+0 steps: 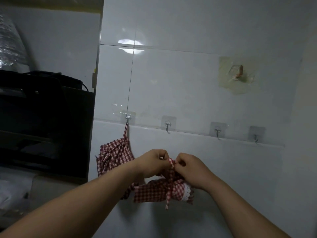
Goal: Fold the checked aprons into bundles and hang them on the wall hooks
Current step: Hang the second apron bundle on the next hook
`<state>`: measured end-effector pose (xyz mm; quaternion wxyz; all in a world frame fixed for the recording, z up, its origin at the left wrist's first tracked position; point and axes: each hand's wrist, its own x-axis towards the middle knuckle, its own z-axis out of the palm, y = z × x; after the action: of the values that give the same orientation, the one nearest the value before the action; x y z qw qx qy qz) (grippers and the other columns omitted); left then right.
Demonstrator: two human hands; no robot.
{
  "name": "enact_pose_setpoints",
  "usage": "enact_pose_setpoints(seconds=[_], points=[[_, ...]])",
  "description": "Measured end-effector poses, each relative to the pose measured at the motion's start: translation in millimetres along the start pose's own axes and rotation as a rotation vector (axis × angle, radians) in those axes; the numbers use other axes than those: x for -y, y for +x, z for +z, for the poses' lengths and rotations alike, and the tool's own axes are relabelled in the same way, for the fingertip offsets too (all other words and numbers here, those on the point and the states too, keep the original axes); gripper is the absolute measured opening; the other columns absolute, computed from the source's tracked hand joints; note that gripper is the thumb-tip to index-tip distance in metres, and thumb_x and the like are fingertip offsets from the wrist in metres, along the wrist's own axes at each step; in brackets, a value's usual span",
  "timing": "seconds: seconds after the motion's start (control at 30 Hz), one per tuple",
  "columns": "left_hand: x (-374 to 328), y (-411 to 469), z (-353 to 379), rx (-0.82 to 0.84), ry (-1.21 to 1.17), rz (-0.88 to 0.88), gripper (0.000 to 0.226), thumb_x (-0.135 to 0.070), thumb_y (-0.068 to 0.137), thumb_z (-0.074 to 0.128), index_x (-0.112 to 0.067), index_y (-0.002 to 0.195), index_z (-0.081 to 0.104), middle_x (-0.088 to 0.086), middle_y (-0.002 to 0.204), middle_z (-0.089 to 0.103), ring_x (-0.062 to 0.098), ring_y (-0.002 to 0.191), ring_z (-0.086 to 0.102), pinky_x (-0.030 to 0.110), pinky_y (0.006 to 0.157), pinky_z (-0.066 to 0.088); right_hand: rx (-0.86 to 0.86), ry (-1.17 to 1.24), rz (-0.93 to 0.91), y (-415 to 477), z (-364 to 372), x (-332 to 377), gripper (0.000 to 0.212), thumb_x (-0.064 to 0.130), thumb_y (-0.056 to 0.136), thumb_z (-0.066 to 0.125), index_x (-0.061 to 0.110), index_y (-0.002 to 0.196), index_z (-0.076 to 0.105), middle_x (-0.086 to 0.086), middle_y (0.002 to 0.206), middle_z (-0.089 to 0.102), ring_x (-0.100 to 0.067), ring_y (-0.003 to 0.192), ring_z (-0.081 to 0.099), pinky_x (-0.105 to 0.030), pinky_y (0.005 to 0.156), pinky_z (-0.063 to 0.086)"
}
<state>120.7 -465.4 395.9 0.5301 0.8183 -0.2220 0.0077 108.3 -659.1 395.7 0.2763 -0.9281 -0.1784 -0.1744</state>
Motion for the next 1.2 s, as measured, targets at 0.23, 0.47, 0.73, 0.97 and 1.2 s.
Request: enact_pose_setpoints(seconds=[0.23, 0.47, 0.73, 0.97, 1.2], points=[[21.3, -2.6, 25.4, -0.192, -0.046, 0.034, 0.014, -0.013, 0.098, 0.058, -0.012, 0.084, 0.054, 0.009, 0.073, 0.057, 0.019, 0.067, 0.052, 0.038, 0.067, 0.047, 0.132, 0.272, 0.128, -17.5, 17.5, -3.4, 0.008, 0.017, 0.088, 0.065, 0.016, 0.095, 0.064, 0.002, 0.073, 0.063, -0.008, 0.06, 0.053, -0.027, 0.059, 0.039], [30.9, -3.4, 47.4, -0.2, 0.134, 0.079, 0.013, -0.018, 0.103, 0.051, -0.014, 0.091, 0.05, 0.005, 0.079, 0.058, 0.015, 0.07, 0.05, 0.035, 0.065, 0.042, 0.121, 0.247, 0.127, -30.2, 18.6, -18.3, 0.025, 0.03, 0.096, 0.064, 0.009, 0.082, 0.065, -0.003, 0.074, 0.061, -0.011, 0.066, 0.051, -0.032, 0.063, 0.037], [26.9, 10.0, 34.5, -0.425, 0.233, 0.219, 0.013, -0.02, 0.104, 0.055, -0.018, 0.093, 0.049, -0.003, 0.081, 0.062, 0.008, 0.072, 0.055, 0.027, 0.06, 0.039, -0.129, 0.349, 0.136, -1.2, 10.4, -11.9, 0.014, 0.027, 0.096, 0.07, 0.022, 0.083, 0.069, 0.008, 0.08, 0.071, -0.008, 0.076, 0.064, -0.026, 0.068, 0.046], [-10.9, 48.7, 1.4, -0.72, 0.113, 0.243, 0.017, -0.023, 0.1, 0.063, -0.019, 0.085, 0.056, -0.006, 0.077, 0.065, 0.005, 0.072, 0.06, 0.023, 0.06, 0.043, -0.349, 0.16, 0.146, 70.6, -19.5, 26.7, 0.017, 0.036, 0.087, 0.077, 0.023, 0.08, 0.071, 0.009, 0.084, 0.072, -0.013, 0.085, 0.067, -0.033, 0.078, 0.053], [-23.1, 60.1, -8.2, -0.801, 0.041, 0.256, 0.018, -0.025, 0.1, 0.062, -0.018, 0.085, 0.056, -0.005, 0.076, 0.066, 0.01, 0.07, 0.061, 0.028, 0.059, 0.046, -0.347, -0.019, 0.105, 93.0, -37.7, 43.0, 0.016, 0.04, 0.088, 0.074, 0.027, 0.082, 0.067, 0.012, 0.087, 0.07, -0.013, 0.085, 0.066, -0.04, 0.083, 0.057]])
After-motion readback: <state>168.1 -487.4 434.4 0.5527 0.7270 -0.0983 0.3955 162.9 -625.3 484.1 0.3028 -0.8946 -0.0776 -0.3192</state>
